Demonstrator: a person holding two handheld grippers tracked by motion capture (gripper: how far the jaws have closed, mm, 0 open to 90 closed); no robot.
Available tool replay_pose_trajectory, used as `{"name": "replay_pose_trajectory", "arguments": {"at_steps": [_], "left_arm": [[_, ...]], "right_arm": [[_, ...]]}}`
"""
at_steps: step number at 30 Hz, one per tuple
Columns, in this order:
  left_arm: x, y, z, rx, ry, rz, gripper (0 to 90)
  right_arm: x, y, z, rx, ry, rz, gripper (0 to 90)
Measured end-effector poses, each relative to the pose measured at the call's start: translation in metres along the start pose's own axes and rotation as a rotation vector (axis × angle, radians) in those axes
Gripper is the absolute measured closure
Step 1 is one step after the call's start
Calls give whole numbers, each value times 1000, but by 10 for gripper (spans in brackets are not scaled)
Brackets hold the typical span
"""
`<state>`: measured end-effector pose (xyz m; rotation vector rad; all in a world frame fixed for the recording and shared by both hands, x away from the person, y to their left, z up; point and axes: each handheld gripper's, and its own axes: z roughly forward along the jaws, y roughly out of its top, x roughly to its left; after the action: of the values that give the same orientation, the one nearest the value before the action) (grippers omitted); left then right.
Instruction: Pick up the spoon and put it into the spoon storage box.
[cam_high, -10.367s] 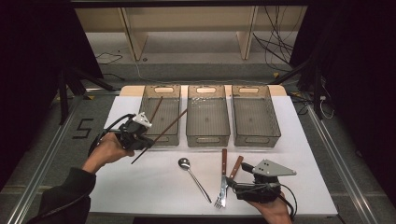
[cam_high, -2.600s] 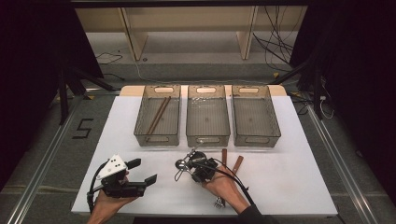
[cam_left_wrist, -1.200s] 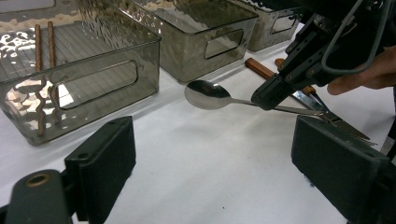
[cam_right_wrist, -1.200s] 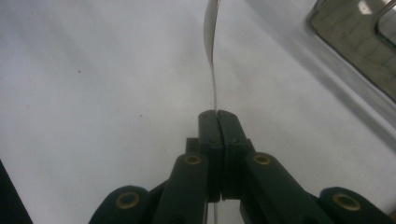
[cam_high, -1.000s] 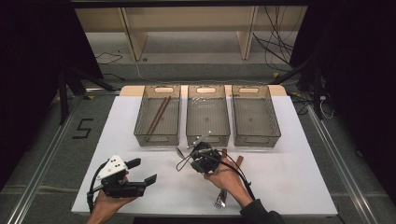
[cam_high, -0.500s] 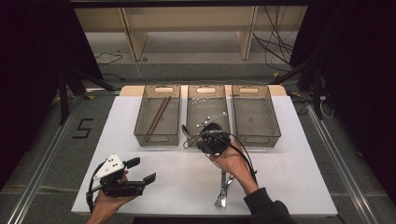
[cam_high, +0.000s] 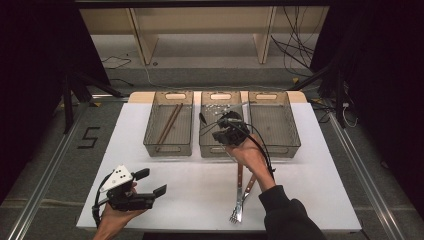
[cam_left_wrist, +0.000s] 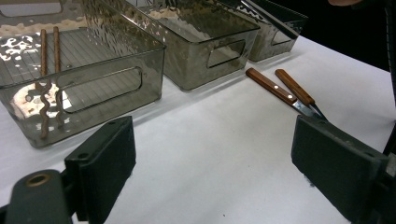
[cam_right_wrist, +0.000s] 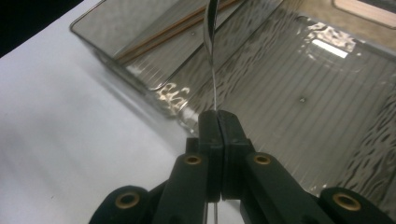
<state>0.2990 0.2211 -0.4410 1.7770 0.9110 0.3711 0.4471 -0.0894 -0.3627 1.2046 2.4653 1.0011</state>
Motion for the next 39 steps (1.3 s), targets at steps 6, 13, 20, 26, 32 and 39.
{"name": "replay_pose_trajectory", "arguments": {"at_steps": [6,13,20,26,32,39], "left_arm": [[0,0,0,-4,1,3,135],[0,0,0,-6,-1,1,135],[0,0,-1,-10,-1,-3,135],[0,0,0,-10,-2,-3,135],[0,0,0,-11,-4,-5,135],[0,0,-1,-12,-6,-2,135]], "right_arm": [[-12,9,5,-8,-10,42,900],[-23,22,9,-17,-23,79,900],[-33,35,12,-24,-39,114,900],[-39,40,15,-31,-54,135,900],[-47,40,23,-19,-69,159,900],[-55,41,30,-12,-78,185,900]]}}
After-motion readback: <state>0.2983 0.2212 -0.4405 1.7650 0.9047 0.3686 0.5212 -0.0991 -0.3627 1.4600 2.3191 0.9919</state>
